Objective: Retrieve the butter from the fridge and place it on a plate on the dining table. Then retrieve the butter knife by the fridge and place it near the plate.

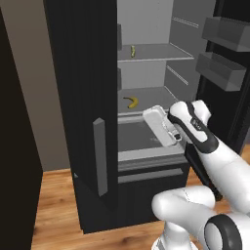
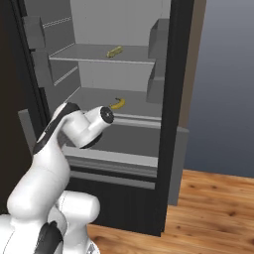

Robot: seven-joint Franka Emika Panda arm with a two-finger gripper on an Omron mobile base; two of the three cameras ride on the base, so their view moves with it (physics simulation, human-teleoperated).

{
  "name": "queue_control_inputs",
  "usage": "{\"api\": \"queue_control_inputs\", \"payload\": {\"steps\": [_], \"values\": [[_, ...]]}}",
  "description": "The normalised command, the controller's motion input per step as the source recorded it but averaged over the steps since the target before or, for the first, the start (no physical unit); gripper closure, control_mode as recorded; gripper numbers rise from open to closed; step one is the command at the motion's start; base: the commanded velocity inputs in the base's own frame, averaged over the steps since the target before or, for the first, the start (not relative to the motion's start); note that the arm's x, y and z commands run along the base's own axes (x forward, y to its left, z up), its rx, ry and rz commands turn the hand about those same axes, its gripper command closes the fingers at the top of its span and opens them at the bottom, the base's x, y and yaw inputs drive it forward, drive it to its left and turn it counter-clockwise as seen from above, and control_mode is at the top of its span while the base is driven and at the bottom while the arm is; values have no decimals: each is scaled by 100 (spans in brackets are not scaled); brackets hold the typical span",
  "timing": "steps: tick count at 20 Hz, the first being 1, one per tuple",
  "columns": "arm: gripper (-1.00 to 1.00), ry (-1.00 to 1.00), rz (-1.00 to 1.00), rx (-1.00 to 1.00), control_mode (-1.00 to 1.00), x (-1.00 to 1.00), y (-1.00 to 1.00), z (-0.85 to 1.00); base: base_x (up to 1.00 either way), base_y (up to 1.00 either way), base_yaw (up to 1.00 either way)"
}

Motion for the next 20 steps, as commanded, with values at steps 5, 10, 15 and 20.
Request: {"api": "queue_control_inputs", "payload": {"steps": [5,10,15,20], "values": [[-100,13,9,7,-100,16,70,-18,0,0,0],[-100,10,13,26,-100,0,54,-20,0,0,0],[-100,10,14,17,-100,0,77,-1,0,0,0],[-100,11,20,2,-100,-1,80,0,0,0,0]]}}
